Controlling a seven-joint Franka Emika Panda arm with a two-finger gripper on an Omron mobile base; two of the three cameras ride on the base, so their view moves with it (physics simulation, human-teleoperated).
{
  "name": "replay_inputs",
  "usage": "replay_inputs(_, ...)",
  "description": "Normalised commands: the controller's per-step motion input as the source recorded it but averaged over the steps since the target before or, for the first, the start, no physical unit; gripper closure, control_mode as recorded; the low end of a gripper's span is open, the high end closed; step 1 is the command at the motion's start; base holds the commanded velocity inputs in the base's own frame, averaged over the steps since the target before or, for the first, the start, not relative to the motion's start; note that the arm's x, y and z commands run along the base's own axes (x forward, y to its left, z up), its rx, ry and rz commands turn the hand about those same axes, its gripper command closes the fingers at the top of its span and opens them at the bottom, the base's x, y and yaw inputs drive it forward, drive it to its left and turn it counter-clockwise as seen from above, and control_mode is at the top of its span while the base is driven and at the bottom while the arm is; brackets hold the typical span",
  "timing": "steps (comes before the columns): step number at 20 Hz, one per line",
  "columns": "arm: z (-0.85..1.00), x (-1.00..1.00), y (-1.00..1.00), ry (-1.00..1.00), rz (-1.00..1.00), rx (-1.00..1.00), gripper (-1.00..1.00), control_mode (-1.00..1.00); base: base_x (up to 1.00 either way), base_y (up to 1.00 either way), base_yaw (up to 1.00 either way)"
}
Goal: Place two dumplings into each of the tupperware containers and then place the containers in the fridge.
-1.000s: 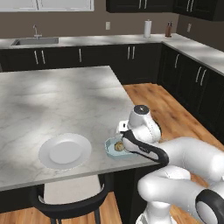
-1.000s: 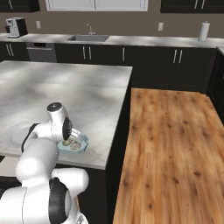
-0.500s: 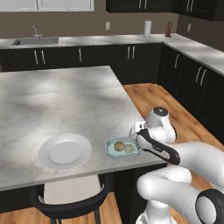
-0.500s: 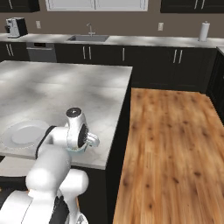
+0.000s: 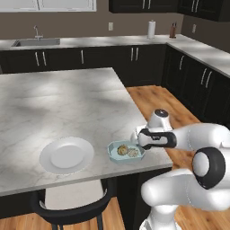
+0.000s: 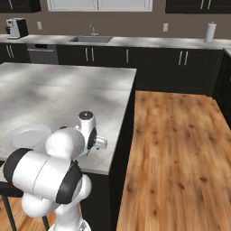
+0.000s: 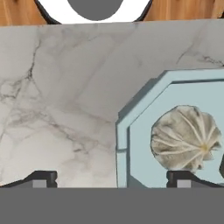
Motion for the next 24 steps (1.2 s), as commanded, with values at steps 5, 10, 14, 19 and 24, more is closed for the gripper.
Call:
replay_inputs(5,-0.37,0.39,0.0,0.08,0.04,-0.01,-1.0,-1.0,0.0,0.0,0.0)
replay_inputs(10,-0.47,0.01,0.0,0.0,0.0,0.0,-1.0,-1.0,0.0,0.0,0.0)
replay_inputs(14,-0.52,0.0,0.0,0.0,0.0,0.0,-1.0,-1.0,0.0,0.0,0.0)
replay_inputs(19,-0.58,-0.15,0.22,-0.02,0.0,-0.02,1.0,-1.0,0.0,0.0,0.0)
replay_inputs(24,-0.17,-0.58,0.24,-0.1,-0.03,0.0,1.0,-1.0,0.0,0.0,0.0)
